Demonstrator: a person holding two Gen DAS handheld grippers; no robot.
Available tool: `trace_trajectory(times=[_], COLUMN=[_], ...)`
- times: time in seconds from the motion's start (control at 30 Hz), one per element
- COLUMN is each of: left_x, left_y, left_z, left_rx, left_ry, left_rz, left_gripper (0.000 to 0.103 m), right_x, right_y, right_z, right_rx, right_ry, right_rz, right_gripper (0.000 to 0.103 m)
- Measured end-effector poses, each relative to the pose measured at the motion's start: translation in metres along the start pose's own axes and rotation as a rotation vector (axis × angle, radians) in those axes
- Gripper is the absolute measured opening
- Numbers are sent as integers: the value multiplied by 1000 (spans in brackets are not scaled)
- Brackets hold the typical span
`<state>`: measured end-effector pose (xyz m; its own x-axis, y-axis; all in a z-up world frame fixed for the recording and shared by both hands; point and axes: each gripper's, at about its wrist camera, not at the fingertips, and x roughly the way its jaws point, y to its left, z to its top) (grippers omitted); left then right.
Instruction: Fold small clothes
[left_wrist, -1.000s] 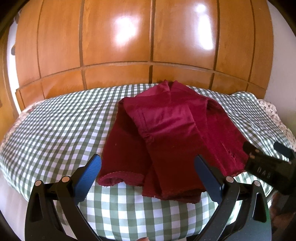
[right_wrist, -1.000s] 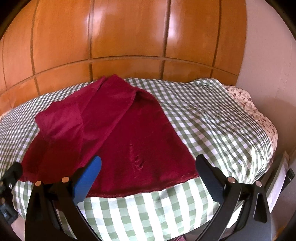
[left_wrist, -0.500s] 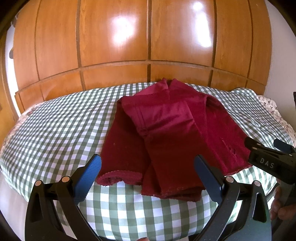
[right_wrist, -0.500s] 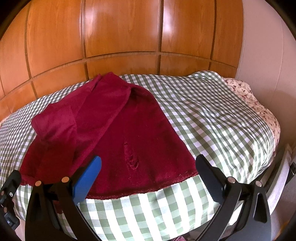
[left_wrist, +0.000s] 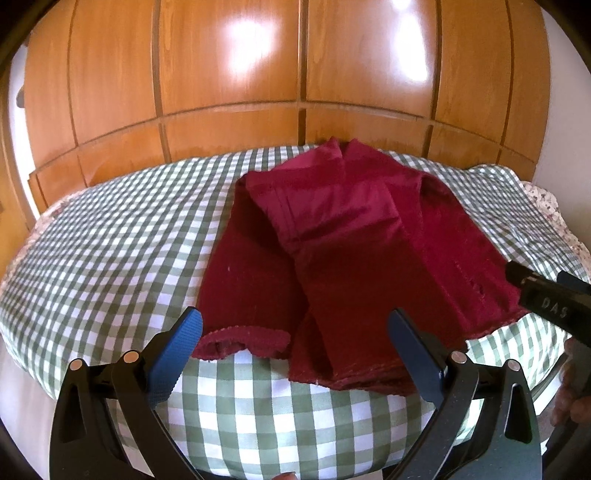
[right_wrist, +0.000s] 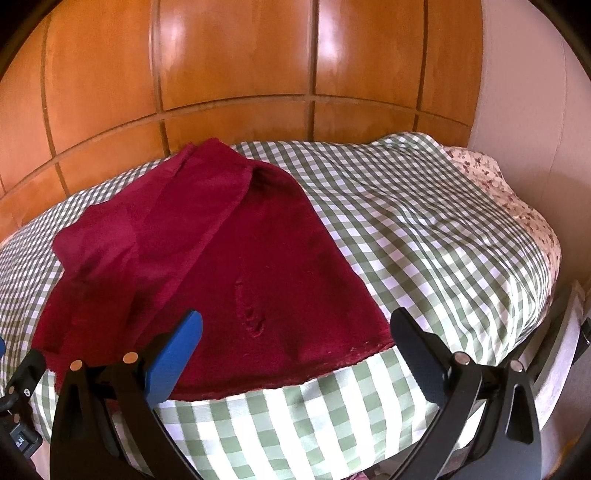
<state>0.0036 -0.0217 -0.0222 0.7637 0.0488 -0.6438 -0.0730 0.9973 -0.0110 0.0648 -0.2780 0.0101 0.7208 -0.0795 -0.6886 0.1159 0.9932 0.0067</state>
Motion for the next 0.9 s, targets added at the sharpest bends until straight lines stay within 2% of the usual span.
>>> trace_trajectory(times=[0.2, 0.4, 0.5, 0.6, 0.63, 0.67, 0.7, 0.73, 0.77, 0.8, 0.87, 0.9], left_x=[6, 14, 38, 72, 84, 92, 103, 112, 119, 119, 112, 104], left_y=[-2, -35, -61, -79, -81, -82, -81, -79, -73, -58, -31, -11], left_z=[-1, 12, 25, 40, 46, 49, 53, 55, 57, 60, 68, 74], left_rx=[8, 143, 210, 232, 218, 204, 183, 168, 146, 75, -35, -87], left_ry=[19, 21, 45, 85, 108, 125, 150, 173, 197, 208, 185, 155], left_rz=[-27, -161, -187, -175, -172, -179, -195, -198, -207, -260, -323, -338], left_gripper=[99, 99, 93, 85, 75, 69, 55, 25, 10, 4, 4, 4], right_x=[10, 12, 9, 6, 4, 3, 3, 3, 3, 4, 10, 14], right_y=[-15, -19, -17, -15, -15, -14, -13, -12, -12, -13, -13, -12], right_z=[0, 0, 1, 4, 4, 5, 6, 7, 9, 12, 18, 22], right_rx=[37, 48, 35, 23, 21, 18, 14, 12, 17, 26, 49, 62], right_ry=[21, 24, 10, -14, -21, -28, -29, -28, -23, -16, 11, 29], right_rz=[-13, -2, 12, 29, 36, 49, 62, 76, 102, 130, 195, 230], right_gripper=[101, 101, 101, 101, 101, 101, 100, 96, 90, 87, 75, 74])
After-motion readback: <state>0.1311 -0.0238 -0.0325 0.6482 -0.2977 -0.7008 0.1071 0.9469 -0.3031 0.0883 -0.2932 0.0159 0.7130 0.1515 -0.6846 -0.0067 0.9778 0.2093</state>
